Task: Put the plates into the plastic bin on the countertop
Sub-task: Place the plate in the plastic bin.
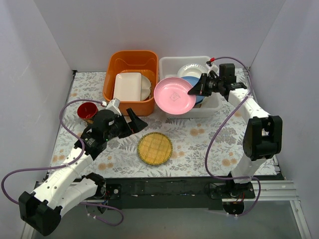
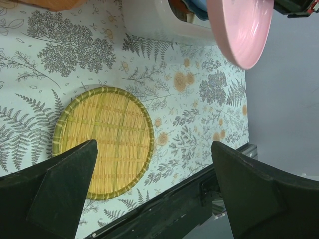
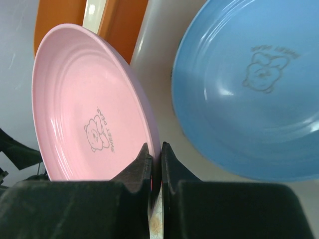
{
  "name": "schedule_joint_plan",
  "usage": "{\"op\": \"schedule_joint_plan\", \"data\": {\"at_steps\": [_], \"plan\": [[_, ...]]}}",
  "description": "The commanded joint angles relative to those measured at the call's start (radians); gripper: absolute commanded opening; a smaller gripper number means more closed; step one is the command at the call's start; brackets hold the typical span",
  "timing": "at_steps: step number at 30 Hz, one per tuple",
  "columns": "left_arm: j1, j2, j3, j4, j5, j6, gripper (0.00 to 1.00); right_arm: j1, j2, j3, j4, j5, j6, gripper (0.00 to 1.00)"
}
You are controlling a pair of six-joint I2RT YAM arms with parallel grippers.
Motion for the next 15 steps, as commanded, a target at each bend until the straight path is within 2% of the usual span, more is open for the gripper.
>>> {"op": "schedule_joint_plan", "data": {"at_steps": [1,15], "plan": [[0.001,0.007,-0.015,0.028,0.023,0.017,0.98,-0.043,0.024,0.1,0.01,0.004,0.007,0.01],[0.001,0.037,-0.018,0.044,0.04,0.027,0.98,-0.137,0.111,0.209,-0.022,0.025,0.016,0.01]]}}
